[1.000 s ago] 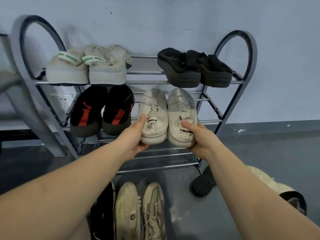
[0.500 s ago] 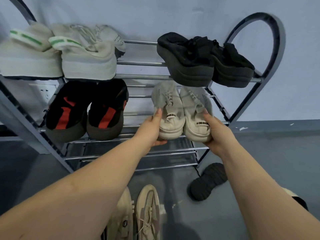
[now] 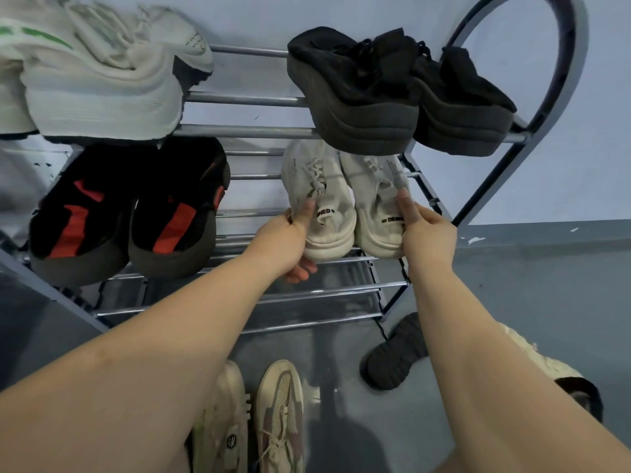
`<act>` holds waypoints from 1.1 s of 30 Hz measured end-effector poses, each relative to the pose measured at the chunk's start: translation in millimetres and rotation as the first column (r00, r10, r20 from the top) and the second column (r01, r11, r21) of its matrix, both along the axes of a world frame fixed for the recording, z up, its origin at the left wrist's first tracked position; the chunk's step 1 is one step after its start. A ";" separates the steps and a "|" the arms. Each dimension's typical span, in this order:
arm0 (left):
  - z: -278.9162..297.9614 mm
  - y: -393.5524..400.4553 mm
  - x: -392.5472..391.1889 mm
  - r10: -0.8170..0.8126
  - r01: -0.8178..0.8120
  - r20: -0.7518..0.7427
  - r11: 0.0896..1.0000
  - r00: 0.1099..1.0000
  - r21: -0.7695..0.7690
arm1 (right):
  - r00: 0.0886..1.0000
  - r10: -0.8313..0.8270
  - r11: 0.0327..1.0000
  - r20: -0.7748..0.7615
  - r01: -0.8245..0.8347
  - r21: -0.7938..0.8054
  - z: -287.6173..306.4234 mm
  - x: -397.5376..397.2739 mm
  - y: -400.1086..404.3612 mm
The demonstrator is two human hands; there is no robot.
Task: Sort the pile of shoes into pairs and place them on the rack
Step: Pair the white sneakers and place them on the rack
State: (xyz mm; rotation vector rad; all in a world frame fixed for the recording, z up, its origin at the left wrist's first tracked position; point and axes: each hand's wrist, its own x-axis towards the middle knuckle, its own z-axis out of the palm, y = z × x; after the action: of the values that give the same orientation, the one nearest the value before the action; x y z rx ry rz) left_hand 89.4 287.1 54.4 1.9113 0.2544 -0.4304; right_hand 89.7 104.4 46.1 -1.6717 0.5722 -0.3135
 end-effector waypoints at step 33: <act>-3.6 31.0 -167.0 -0.828 0.241 -0.119 0.021 0.548 0.970 | 0.705 0.304 0.125 -0.641 -0.696 -0.707 -7.6 -194.8 34.7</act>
State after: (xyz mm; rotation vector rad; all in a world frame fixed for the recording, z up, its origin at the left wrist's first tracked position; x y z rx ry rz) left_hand -77.6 318.1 50.7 3.2675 -0.9971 -0.2550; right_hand -105.1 139.0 38.5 -3.0309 -0.1127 0.3035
